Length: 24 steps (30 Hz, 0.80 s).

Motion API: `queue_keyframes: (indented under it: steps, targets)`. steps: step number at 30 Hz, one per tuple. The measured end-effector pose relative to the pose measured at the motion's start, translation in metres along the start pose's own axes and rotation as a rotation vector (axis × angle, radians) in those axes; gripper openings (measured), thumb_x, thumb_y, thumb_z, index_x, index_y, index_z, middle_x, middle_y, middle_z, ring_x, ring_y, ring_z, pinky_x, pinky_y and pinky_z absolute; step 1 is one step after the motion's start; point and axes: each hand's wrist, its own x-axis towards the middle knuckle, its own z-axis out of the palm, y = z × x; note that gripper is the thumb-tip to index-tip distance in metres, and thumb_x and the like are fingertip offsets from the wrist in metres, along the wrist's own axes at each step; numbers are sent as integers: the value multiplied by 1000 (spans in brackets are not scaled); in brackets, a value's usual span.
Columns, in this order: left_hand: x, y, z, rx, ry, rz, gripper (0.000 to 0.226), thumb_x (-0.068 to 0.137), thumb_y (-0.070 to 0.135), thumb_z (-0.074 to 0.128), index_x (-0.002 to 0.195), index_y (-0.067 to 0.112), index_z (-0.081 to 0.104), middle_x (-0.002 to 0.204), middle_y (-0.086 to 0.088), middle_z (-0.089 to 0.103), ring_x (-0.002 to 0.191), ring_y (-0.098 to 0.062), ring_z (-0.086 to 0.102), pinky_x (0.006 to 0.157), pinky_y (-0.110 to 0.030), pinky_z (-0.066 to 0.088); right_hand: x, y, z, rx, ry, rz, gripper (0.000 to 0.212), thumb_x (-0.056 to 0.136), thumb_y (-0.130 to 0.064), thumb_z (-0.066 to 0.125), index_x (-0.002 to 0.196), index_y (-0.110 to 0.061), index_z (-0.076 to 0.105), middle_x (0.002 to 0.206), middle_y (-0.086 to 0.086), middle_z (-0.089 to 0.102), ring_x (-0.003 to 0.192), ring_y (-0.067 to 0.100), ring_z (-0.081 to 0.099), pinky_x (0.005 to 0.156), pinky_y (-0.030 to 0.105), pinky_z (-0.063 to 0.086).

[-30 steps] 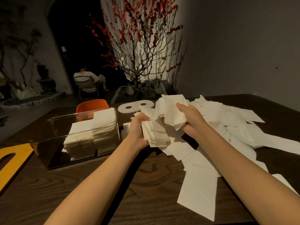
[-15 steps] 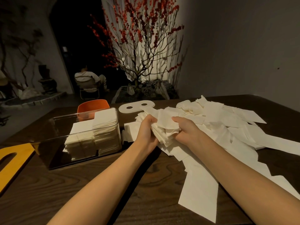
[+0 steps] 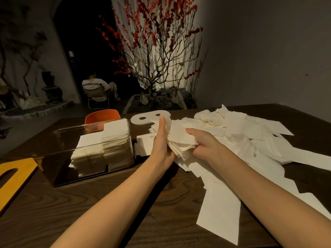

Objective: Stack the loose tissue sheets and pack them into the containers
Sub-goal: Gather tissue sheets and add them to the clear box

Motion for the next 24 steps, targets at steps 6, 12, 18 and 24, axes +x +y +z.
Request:
queue_keyframes:
  steps: [6, 12, 18, 24]
  targets:
    - [2, -3, -2, 61, 91, -3, 33, 90, 36, 64, 112, 14, 56, 113, -16, 67, 103, -32, 66, 88, -45, 53, -3, 1, 1, -82, 29, 11, 32, 91, -8, 61, 123, -7, 56, 118, 17, 65, 105, 34, 62, 85, 45, 53]
    - [3, 1, -3, -4, 131, 29, 21, 98, 28, 50, 95, 12, 61, 89, -12, 70, 88, -29, 65, 86, -44, 50, -3, -1, 1, -177, 22, 1, 37, 92, -8, 61, 128, -4, 53, 121, 15, 62, 109, 31, 60, 88, 42, 53]
    - [5, 12, -7, -50, 165, 80, 11, 97, 24, 52, 94, 14, 56, 97, -13, 66, 92, -31, 63, 96, -50, 47, -3, -7, -6, -198, 25, 11, 36, 95, -7, 56, 131, -4, 51, 124, 15, 60, 107, 28, 60, 68, 34, 54]
    - [11, 27, -20, -61, 132, -11, 17, 93, 24, 52, 100, 9, 55, 101, -15, 63, 101, -28, 59, 105, -49, 40, 5, -17, -13, -277, 161, -118, 34, 98, -18, 53, 131, -8, 49, 114, 8, 58, 109, 28, 58, 95, 44, 51]
